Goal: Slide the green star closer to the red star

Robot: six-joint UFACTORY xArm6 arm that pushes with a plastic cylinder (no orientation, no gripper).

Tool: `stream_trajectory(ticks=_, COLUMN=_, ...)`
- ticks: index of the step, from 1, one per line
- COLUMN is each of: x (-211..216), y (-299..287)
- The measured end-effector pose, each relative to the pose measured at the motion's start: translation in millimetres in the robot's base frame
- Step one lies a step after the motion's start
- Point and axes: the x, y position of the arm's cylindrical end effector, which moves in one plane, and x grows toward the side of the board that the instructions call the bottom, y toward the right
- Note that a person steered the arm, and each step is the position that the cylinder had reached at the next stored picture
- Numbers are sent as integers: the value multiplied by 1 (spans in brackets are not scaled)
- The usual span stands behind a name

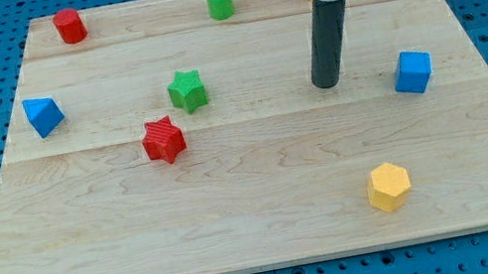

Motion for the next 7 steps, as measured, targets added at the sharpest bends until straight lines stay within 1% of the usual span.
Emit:
stream_trajectory(ticks=1, x=-13, y=0)
stream_trajectory(ticks=2, x=-24, y=-17)
stream_trajectory(ticks=3, x=-24, y=-65)
stream_trajectory(ticks=4, x=-23, y=-139)
stream_trajectory(ticks=5, x=-59, y=-172)
stream_trajectory(ticks=6, x=-50, y=-205)
stream_trajectory(ticks=7, x=-42, y=-205)
